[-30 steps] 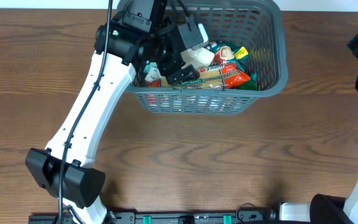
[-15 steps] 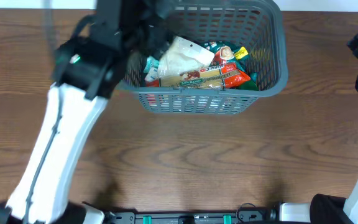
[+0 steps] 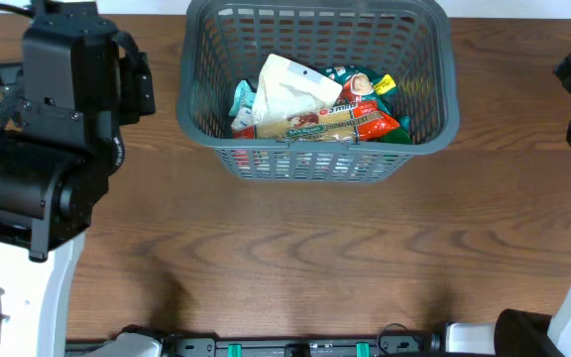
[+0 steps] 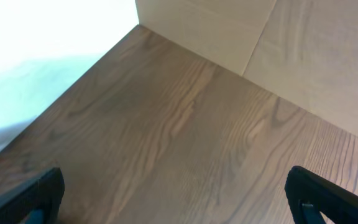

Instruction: Pack container

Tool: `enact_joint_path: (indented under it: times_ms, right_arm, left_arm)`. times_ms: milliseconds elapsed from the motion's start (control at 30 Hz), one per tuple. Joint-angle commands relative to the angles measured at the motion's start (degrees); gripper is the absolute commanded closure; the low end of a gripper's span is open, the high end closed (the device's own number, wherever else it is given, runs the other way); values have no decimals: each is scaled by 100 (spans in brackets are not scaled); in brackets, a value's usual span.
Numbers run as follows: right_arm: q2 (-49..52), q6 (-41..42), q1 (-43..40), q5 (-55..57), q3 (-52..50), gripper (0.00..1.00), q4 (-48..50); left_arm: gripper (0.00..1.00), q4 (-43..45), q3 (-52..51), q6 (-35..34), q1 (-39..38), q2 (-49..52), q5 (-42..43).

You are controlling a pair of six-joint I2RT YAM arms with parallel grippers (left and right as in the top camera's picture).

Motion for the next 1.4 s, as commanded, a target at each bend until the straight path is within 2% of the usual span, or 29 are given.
enact_joint_path:
  times_ms: [0,833,1367]
  right_arm:
    - [2,57,-44,98,52,1,-11]
    - [2,57,-44,98,52,1,-11]
    - [2,57,-44,96,52,1,-11]
  left_arm:
    - [1,-17,79,-216,37,7,-153]
    - [1,-17,79,-219,39,-50,-151]
    - [1,-17,55,-221,199,-1934,70]
